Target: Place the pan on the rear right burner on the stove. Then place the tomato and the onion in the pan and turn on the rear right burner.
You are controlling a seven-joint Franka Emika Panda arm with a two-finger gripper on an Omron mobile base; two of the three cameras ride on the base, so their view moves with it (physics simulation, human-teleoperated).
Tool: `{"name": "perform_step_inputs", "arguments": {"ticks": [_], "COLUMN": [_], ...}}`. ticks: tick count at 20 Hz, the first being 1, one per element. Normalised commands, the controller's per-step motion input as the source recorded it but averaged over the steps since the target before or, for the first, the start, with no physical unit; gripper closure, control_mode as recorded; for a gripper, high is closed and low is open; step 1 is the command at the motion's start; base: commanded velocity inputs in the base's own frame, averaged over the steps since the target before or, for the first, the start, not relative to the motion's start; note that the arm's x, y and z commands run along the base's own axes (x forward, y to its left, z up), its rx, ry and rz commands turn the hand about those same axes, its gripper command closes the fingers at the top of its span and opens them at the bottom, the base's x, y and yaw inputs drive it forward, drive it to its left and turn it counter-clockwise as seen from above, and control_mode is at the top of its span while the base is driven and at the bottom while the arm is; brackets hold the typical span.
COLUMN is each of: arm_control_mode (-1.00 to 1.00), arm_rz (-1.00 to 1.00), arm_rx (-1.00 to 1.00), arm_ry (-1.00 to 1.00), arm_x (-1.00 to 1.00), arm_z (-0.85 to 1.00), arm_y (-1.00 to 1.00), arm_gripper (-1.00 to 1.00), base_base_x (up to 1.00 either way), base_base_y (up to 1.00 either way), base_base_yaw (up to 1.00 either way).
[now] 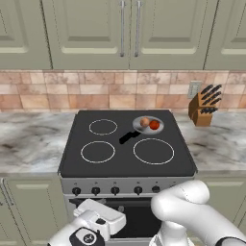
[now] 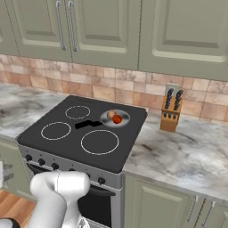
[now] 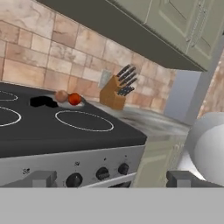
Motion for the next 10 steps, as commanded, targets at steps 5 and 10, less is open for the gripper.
{"name": "perform_step_inputs", "arguments": {"ticks": [5, 10], "arm_control_mode": [-1.0, -1.0], "arm_rz": [0.0, 0.0], "arm_rx": [0.0, 0.0], "arm_ry": [0.03, 0.0], "arm_x": [0.33, 0.02], "arm_z": [-0.35, -0.29], "arm_y": [0.01, 0.0], "arm_gripper": [-1.0, -1.0], "base_base_x": [0.0, 0.0], "base_base_y": [0.0, 0.0], "base_base_yaw": [0.0, 0.0]}}
